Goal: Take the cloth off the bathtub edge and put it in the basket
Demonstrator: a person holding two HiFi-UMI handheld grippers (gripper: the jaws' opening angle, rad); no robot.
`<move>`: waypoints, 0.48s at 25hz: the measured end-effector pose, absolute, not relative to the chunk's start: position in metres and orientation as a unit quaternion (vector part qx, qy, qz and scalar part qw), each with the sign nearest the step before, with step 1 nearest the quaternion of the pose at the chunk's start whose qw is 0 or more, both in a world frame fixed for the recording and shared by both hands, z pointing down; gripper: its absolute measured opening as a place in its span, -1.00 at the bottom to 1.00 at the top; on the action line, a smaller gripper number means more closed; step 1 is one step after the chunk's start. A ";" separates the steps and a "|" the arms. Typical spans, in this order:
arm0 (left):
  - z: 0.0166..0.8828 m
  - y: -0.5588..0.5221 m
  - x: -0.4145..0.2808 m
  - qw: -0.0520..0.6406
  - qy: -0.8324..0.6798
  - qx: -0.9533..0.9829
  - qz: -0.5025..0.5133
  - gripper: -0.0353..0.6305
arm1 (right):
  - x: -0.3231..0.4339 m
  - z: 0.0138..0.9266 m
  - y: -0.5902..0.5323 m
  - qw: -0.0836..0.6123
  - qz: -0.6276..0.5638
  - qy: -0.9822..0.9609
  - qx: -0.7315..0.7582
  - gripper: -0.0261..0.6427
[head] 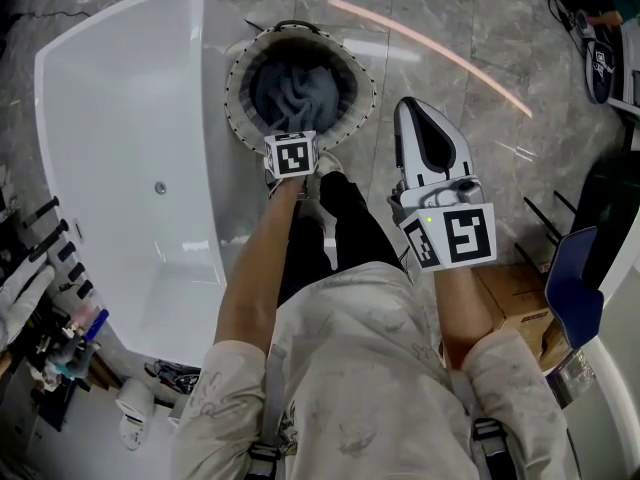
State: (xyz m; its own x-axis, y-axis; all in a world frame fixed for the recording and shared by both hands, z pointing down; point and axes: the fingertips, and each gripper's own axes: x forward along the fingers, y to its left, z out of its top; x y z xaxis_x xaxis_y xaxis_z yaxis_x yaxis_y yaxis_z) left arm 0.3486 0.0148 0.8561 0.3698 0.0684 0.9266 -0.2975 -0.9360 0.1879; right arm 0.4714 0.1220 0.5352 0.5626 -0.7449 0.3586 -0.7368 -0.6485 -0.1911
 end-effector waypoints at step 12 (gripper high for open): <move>0.834 0.008 0.289 0.166 -0.089 0.814 0.550 -0.39 | 0.451 0.514 0.101 0.007 -0.187 0.446 -0.875 -0.96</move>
